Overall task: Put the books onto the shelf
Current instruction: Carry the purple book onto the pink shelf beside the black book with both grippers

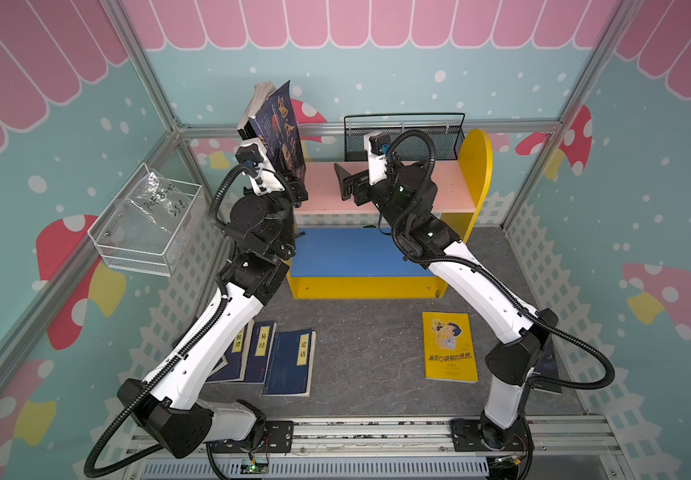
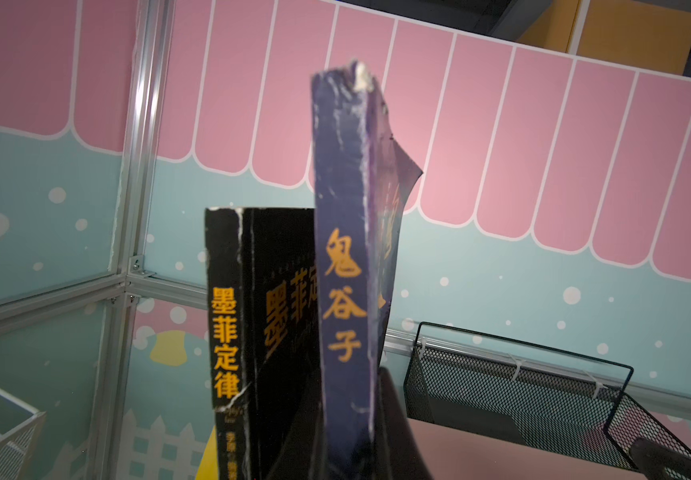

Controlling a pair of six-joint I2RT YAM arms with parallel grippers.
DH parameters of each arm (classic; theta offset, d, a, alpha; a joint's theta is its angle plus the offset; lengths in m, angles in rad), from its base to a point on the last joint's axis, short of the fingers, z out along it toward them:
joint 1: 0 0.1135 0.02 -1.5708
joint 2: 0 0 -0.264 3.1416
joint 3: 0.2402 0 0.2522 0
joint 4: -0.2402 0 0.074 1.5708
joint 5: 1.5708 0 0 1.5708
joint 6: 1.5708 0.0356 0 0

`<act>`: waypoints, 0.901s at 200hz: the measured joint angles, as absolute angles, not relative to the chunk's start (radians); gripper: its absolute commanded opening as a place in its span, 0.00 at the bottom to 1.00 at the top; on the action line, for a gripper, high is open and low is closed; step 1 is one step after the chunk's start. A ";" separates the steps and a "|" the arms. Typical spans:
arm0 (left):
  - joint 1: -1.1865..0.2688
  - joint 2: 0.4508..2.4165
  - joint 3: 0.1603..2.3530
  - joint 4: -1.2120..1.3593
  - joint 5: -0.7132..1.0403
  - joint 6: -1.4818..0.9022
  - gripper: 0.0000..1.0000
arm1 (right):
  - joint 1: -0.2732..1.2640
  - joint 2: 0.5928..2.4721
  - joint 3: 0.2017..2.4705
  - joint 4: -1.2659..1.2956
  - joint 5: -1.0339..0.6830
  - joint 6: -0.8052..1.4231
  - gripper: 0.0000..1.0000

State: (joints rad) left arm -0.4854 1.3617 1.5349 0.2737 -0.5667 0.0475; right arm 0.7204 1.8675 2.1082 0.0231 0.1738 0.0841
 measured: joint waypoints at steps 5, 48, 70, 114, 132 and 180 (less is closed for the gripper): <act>-0.485 1.365 1.531 0.279 -0.567 0.042 0.00 | 0.721 1.878 2.119 0.022 0.163 0.088 1.00; -0.480 1.404 1.503 0.337 -0.561 0.017 0.00 | 0.728 1.984 2.242 -0.004 0.099 0.110 1.00; -0.479 1.413 1.475 0.368 -0.561 0.011 0.00 | 0.728 2.006 2.242 -0.027 0.081 0.118 1.00; -0.479 1.419 1.458 0.413 -0.560 0.018 0.00 | 0.728 2.029 2.242 -0.039 0.059 0.133 0.99; -0.479 1.422 1.457 0.421 -0.561 0.031 0.00 | 0.728 2.038 2.242 -0.043 0.049 0.140 0.99; -0.479 1.431 1.457 0.431 -0.564 0.061 0.00 | 0.733 2.074 2.270 -0.069 0.025 0.145 0.97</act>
